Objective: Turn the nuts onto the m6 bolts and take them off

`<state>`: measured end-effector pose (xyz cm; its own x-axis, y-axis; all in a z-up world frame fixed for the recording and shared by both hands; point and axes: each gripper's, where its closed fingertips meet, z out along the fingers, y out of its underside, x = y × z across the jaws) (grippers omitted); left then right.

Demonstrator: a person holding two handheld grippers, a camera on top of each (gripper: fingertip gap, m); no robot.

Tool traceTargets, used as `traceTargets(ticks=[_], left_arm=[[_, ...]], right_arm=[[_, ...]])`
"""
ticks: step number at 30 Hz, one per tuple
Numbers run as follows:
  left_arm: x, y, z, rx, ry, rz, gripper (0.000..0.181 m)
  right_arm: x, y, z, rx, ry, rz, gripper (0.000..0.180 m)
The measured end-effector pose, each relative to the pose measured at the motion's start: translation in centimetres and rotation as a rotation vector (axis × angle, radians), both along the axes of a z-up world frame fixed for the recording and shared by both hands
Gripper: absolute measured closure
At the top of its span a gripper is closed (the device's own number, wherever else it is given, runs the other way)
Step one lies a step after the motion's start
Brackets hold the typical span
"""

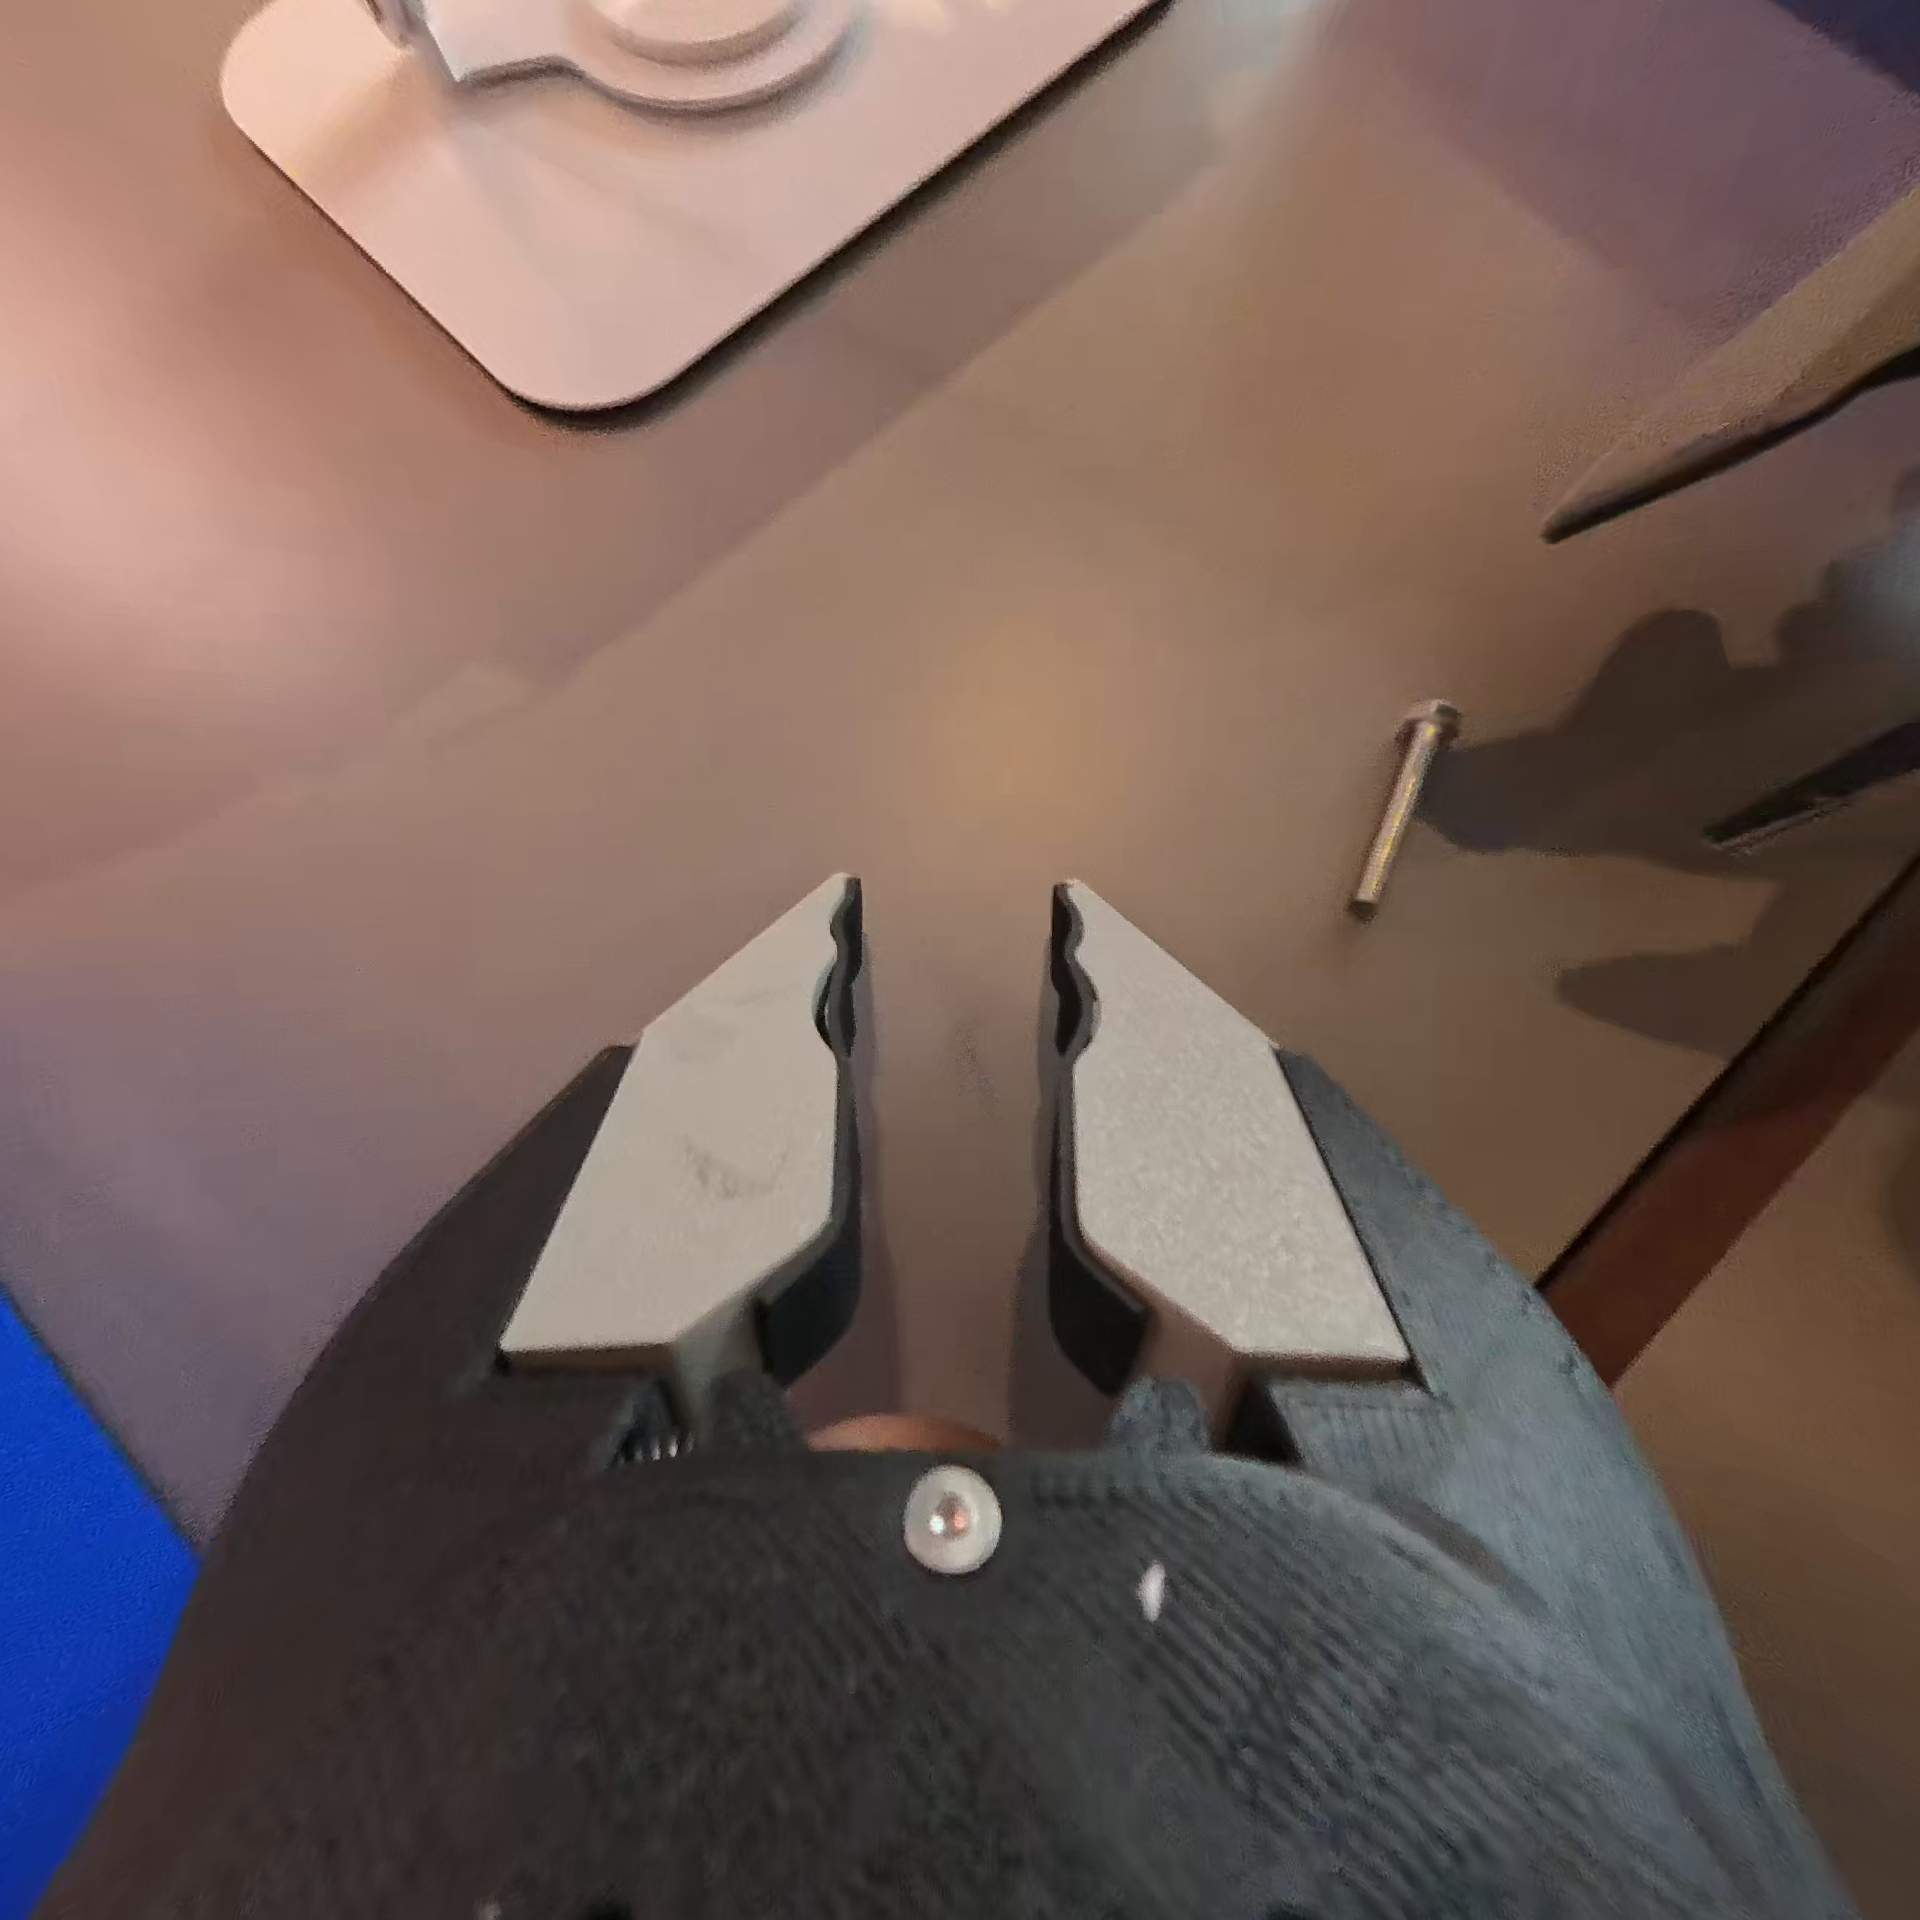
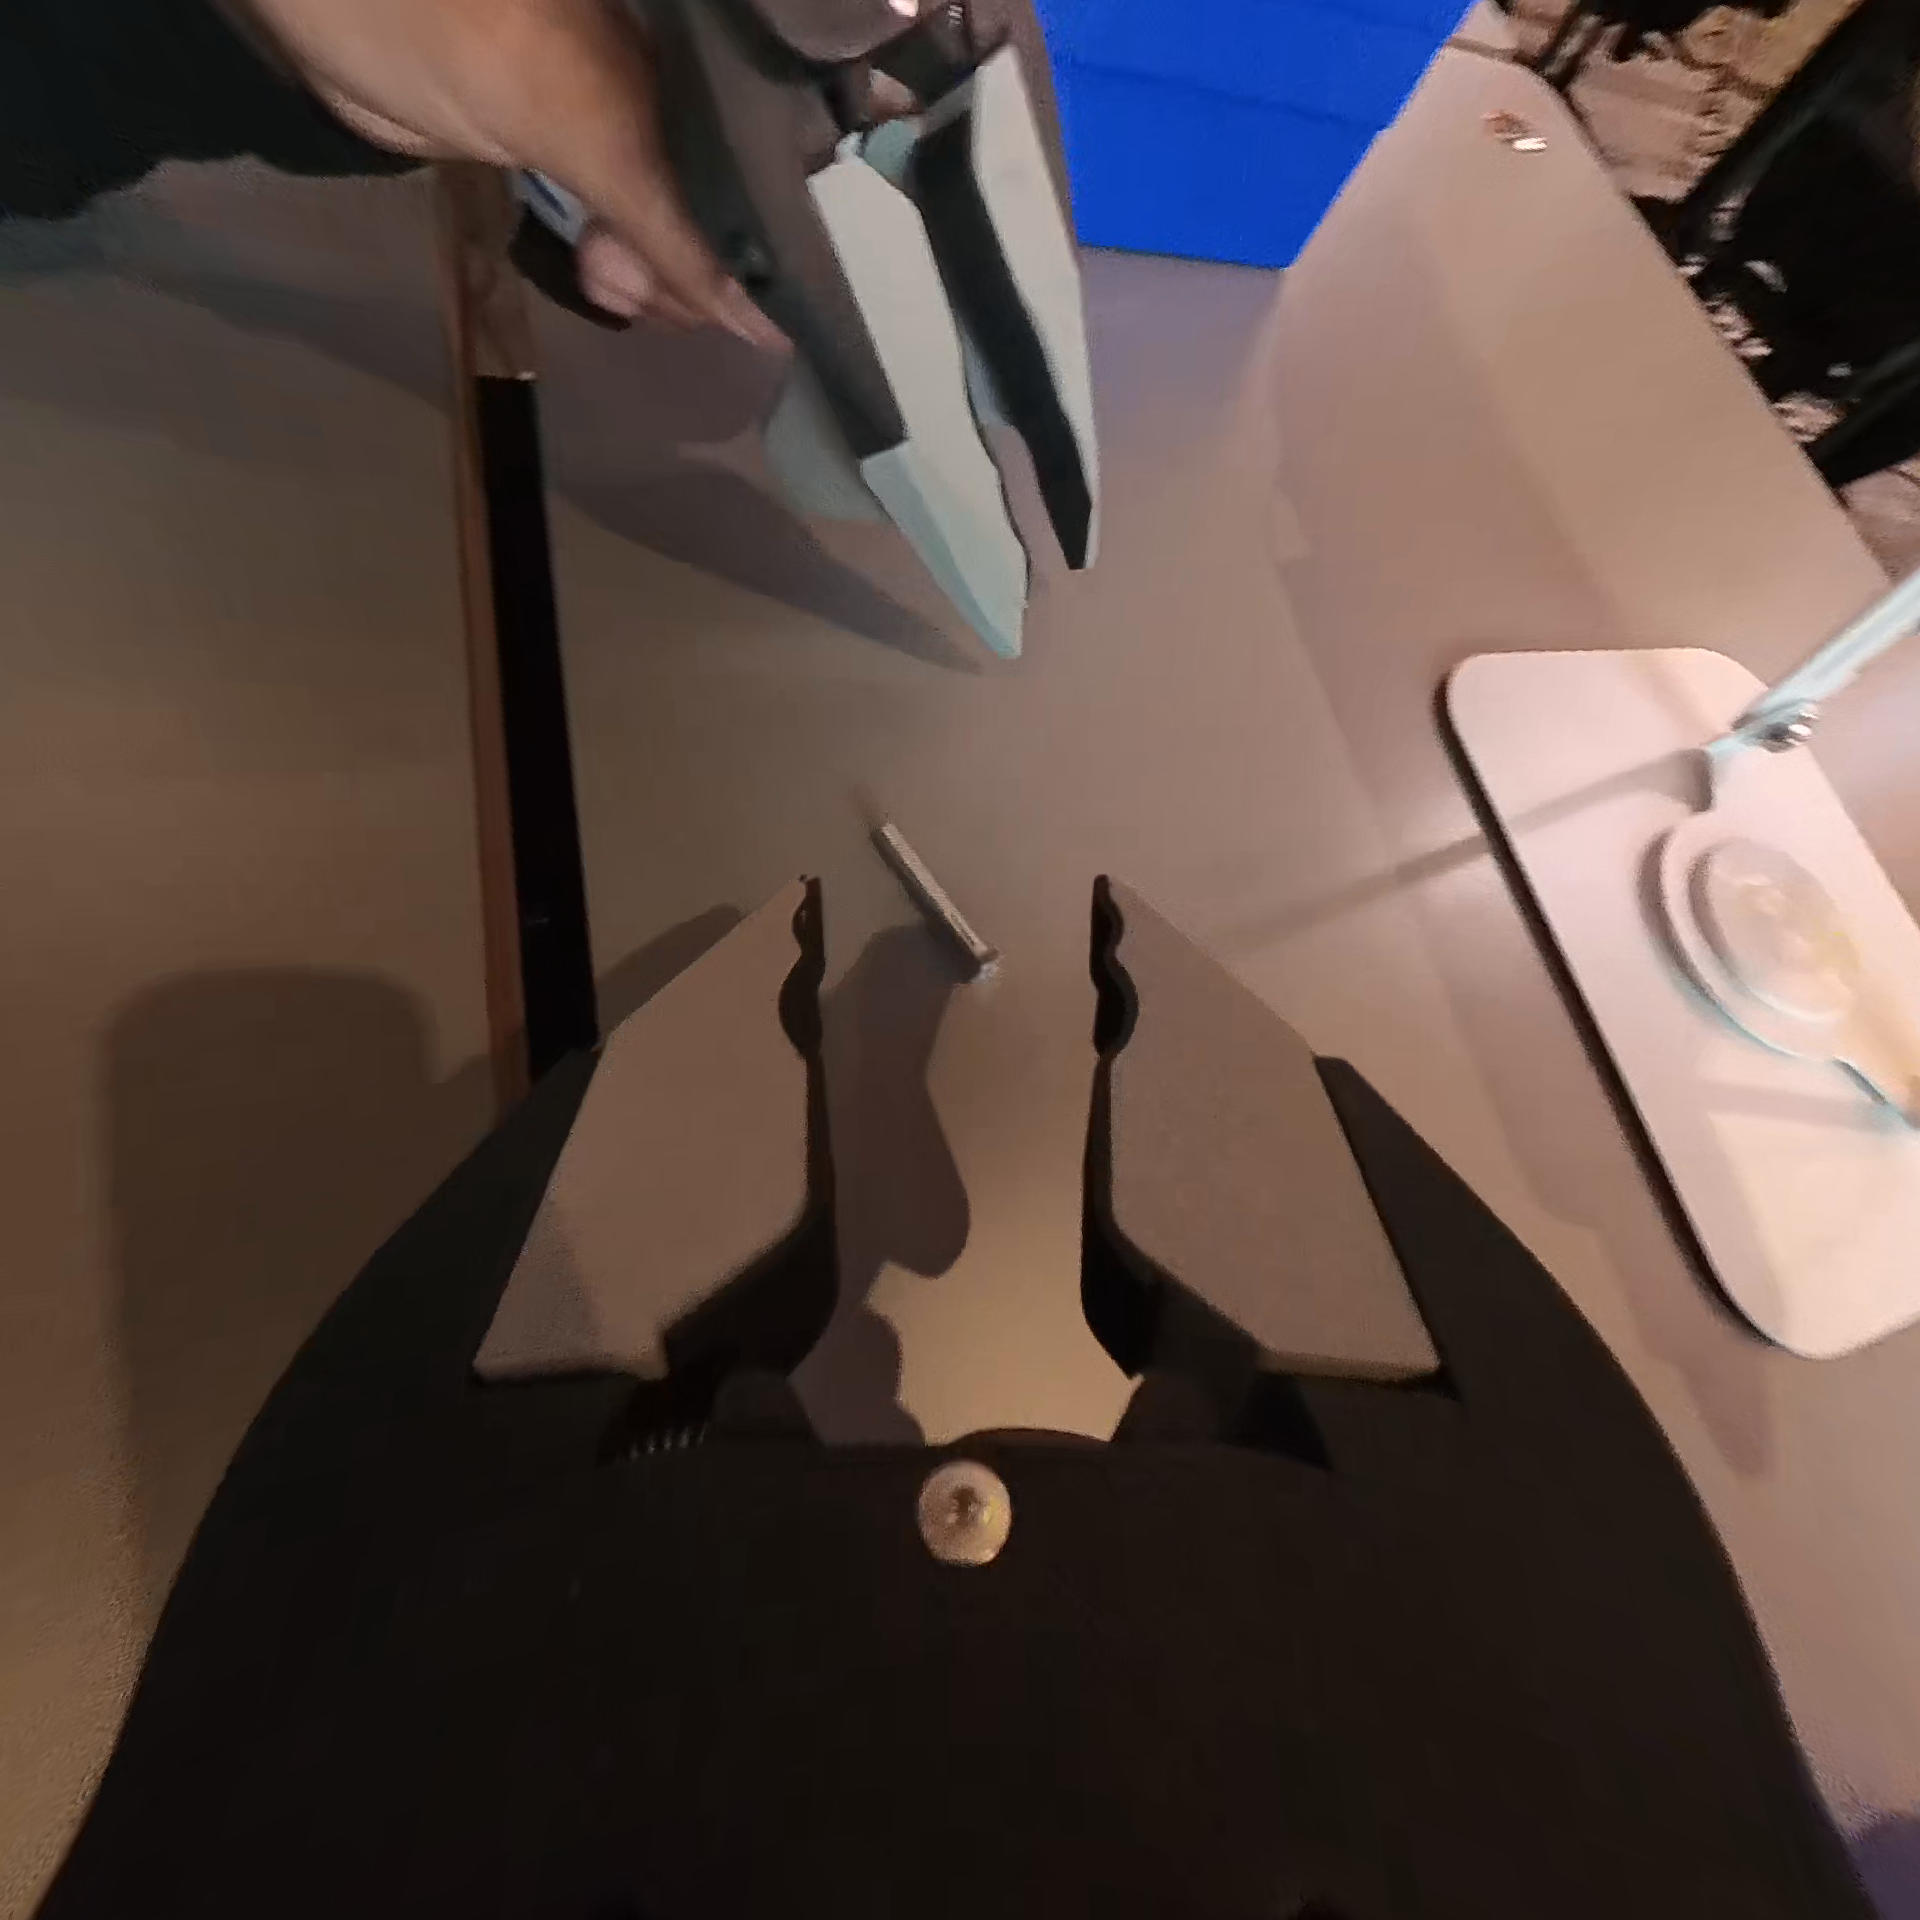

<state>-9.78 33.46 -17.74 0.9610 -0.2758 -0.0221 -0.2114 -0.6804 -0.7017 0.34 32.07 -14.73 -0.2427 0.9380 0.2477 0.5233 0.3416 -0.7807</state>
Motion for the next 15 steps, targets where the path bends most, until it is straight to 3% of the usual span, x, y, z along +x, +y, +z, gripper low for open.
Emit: traceTargets(ticks=[4, 11, 15], left_arm=[[-1.4, -0.3, -0.3, -0.01, 0.081, 0.032, 0.144], [-1.8, -0.6, 0.3, 0.004, 0.016, 0.055, 0.143], [-1.7, -0.7, 0.5, 0.009, 0.018, 0.05, 0.143]], right_arm=[[-1.2, -0.9, -0.3, 0.056, -0.11, 0.105, 0.137], [-2.4, -1.5, -3.2, 0.142, -0.415, 0.227, 0.144], [-2.3, -1.5, -3.9, 0.155, -0.464, 0.238, 0.152]])
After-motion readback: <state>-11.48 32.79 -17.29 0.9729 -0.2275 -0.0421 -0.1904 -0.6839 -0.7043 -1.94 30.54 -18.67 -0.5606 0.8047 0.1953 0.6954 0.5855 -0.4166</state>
